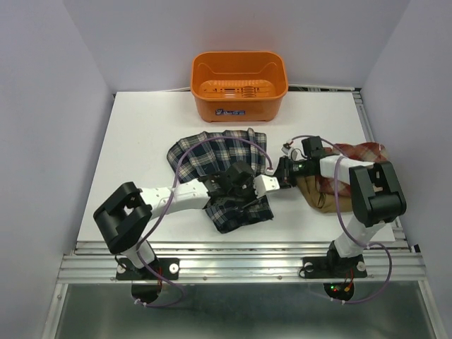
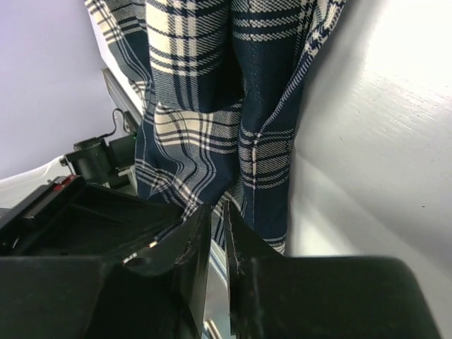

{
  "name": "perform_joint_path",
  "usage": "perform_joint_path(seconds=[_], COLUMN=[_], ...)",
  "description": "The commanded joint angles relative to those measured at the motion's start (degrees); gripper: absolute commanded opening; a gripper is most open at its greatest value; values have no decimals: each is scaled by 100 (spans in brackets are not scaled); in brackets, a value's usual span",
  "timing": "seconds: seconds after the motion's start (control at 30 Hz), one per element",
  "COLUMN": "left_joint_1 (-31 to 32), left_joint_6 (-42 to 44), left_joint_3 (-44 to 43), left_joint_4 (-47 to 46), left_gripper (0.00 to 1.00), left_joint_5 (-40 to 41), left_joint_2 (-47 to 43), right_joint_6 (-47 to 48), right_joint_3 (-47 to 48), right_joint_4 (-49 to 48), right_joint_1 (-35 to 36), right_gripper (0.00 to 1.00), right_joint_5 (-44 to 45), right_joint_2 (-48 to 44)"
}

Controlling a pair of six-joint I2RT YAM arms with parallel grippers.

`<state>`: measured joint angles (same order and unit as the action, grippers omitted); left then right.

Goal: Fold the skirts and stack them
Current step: Fold the skirt

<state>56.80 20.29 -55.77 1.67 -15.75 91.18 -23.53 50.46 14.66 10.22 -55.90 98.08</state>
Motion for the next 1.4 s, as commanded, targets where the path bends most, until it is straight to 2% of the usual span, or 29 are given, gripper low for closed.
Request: perform_joint_path(seconds=[0.0, 0.13, 0.3, 0.57, 0.9, 1.13, 1.37], left_joint_1=[7, 68, 305, 1228, 1413, 1448, 1475], left_joint_6=[-271, -325, 26, 800, 906, 959, 959], left_joint_3=[224, 242, 251, 435, 154, -136, 57], left_joint_4=[-430, -431, -413, -703, -1169, -1266, -1573], left_gripper=[0, 0, 0, 0, 0, 0, 0], left_joint_5=[177, 432, 993, 2066, 2269, 2032, 1725], left_joint_2=[-547, -680, -838, -997, -444, 5, 269], right_joint_6=[58, 278, 323, 182, 138, 129, 121], right_joint_3=[-115, -19, 17, 61, 8, -10, -10], right_joint_4=[-253, -69, -112, -279, -332, -323, -332], right_joint_1=[190, 384, 516, 578, 736, 736, 736], right_gripper=[19, 17, 15, 14, 14, 14, 14], right_joint_5=[44, 289, 404, 598, 589, 598, 580], right_joint_2=[-44, 307, 825, 1178, 1161, 1152, 1169])
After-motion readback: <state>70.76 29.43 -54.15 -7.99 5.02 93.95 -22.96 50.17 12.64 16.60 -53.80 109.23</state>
